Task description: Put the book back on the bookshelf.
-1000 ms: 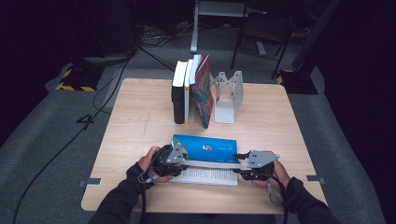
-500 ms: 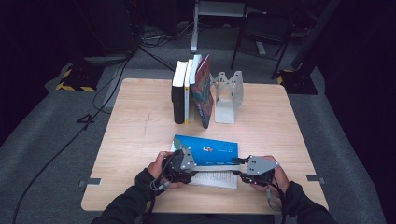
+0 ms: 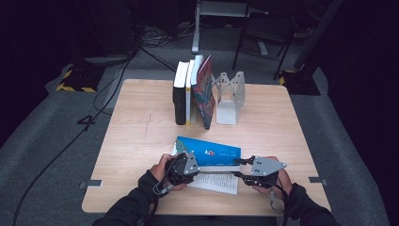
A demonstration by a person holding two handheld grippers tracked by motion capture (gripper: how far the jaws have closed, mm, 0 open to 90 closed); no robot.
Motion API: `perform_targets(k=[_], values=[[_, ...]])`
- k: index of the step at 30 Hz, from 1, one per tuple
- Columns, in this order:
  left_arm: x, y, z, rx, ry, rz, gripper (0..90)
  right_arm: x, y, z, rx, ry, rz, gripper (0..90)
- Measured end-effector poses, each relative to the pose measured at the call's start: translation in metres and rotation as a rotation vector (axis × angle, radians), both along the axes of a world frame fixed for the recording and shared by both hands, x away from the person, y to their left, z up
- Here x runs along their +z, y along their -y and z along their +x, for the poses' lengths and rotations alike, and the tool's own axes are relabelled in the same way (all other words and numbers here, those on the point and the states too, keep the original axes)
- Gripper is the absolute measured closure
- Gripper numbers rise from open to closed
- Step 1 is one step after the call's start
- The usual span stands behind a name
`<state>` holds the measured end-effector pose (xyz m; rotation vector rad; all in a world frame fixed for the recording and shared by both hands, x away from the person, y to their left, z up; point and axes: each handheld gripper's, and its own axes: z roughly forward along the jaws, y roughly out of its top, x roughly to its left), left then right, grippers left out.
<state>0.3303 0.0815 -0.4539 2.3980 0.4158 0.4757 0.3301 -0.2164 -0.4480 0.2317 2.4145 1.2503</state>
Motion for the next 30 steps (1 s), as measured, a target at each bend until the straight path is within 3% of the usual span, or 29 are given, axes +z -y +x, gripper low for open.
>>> perform_targets(k=[2,5,6,7,10,13,14,15,18,20,23,25,26,27,30], values=[[0.0,-0.002,0.001,-0.007,0.003,-0.015,63.1,-0.002,0.004,0.007,-0.007,-0.005,-0.005,50.8],[0.0,-0.004,0.003,-0.022,-0.003,-0.034,63.4,-0.01,0.012,0.02,-0.031,-0.077,0.021,55.5],[0.0,-0.004,0.003,-0.022,-0.003,-0.034,63.5,-0.01,0.012,0.02,-0.031,-0.077,0.021,55.5],[0.001,-0.004,0.004,-0.023,-0.012,-0.04,63.0,-0.009,0.011,0.02,-0.022,-0.054,0.008,60.2],[0.004,0.005,0.004,0.004,-0.043,-0.062,58.6,-0.006,0.008,0.015,-0.039,-0.018,-0.018,61.6],[0.007,0.029,-0.001,0.014,-0.028,-0.027,55.8,-0.003,0.004,0.011,-0.048,-0.001,-0.034,61.8],[0.007,0.029,-0.001,0.014,-0.028,-0.027,55.1,-0.003,0.004,0.011,-0.048,-0.001,-0.034,61.8],[0.007,0.043,-0.004,0.028,-0.016,-0.012,54.3,-0.001,0.0,0.006,-0.046,0.008,-0.044,62.1],[0.006,0.052,-0.006,0.046,-0.003,0.001,54.2,0.0,-0.002,0.002,-0.045,0.016,-0.045,62.1],[0.006,0.053,-0.007,0.05,0.004,-0.004,59.4,0.0,-0.003,0.001,-0.039,0.016,-0.052,61.9],[0.004,0.051,-0.008,0.049,0.022,-0.024,65.7,0.0,-0.001,0.004,-0.035,-0.001,-0.038,58.0],[0.004,0.047,-0.006,0.06,0.009,-0.061,68.3,0.003,0.007,0.009,-0.064,-0.025,0.023,49.6],[0.004,0.047,-0.006,0.06,0.009,-0.061,68.7,0.003,0.007,0.009,-0.064,-0.025,0.023,49.6],[0.005,0.044,-0.005,0.062,0.003,-0.084,69.2,0.005,0.019,0.016,-0.104,-0.043,0.053,44.2],[0.008,0.039,-0.005,0.063,-0.002,-0.116,69.5,0.005,0.031,0.021,-0.118,-0.076,0.099,43.6]])
